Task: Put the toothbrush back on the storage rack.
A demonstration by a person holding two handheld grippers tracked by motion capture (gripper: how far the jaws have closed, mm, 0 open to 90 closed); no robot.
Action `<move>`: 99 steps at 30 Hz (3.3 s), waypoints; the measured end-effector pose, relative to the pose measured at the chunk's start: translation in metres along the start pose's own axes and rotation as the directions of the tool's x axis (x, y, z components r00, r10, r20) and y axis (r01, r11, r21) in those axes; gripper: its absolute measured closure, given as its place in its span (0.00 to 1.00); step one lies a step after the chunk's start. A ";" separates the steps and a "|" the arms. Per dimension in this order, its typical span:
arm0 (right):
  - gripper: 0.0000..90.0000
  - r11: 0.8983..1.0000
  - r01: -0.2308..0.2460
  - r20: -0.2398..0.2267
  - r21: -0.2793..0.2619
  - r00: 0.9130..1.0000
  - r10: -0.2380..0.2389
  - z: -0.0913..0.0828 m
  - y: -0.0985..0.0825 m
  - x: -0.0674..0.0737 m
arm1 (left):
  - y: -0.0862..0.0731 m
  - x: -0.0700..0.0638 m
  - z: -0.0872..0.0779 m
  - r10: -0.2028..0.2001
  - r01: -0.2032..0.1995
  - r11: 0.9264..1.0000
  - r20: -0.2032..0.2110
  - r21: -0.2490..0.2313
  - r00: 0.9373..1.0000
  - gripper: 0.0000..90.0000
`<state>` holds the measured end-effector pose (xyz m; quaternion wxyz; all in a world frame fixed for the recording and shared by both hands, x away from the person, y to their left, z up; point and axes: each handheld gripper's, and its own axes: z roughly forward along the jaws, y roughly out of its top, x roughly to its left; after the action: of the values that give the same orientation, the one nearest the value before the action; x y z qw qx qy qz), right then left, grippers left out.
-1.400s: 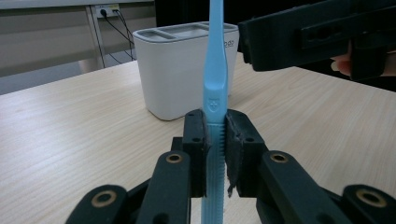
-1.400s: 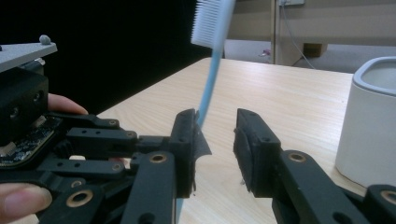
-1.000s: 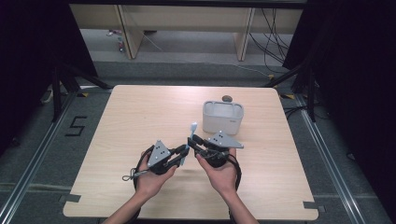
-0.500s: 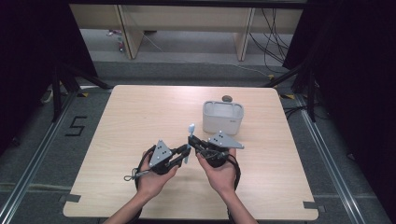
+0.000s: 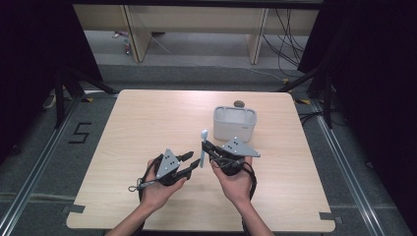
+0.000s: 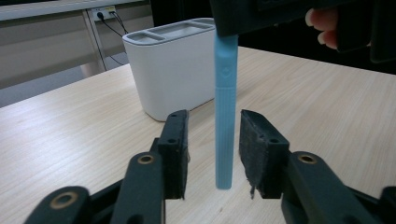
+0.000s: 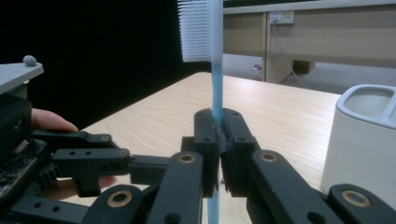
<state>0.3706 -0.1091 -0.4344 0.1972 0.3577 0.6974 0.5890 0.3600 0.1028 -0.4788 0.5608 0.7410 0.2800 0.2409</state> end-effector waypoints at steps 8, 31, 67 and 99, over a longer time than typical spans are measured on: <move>0.96 1.000 0.018 0.018 -0.006 1.000 -0.018 -0.005 0.002 -0.004 | -0.009 0.016 -0.013 -0.006 0.006 1.000 -0.032 0.011 0.999 0.61; 0.96 0.999 0.034 0.073 -0.021 0.997 -0.032 -0.020 0.008 -0.018 | -0.048 0.066 -0.056 -0.105 0.105 0.994 -0.220 -0.016 0.970 0.51; 0.96 0.997 0.043 0.131 -0.063 0.991 -0.035 -0.032 0.012 -0.028 | -0.068 0.081 -0.068 -0.156 0.125 0.986 -0.338 -0.113 0.928 0.47; 0.96 0.995 0.055 0.212 -0.079 0.977 -0.037 -0.048 0.025 -0.051 | -0.068 0.079 -0.068 -0.154 0.121 0.986 -0.358 -0.115 0.921 0.45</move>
<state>0.3775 -0.1781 -0.4068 0.2983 0.3932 0.6552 0.5719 0.3620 0.2194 -0.5240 0.5474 0.6356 0.4195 0.3470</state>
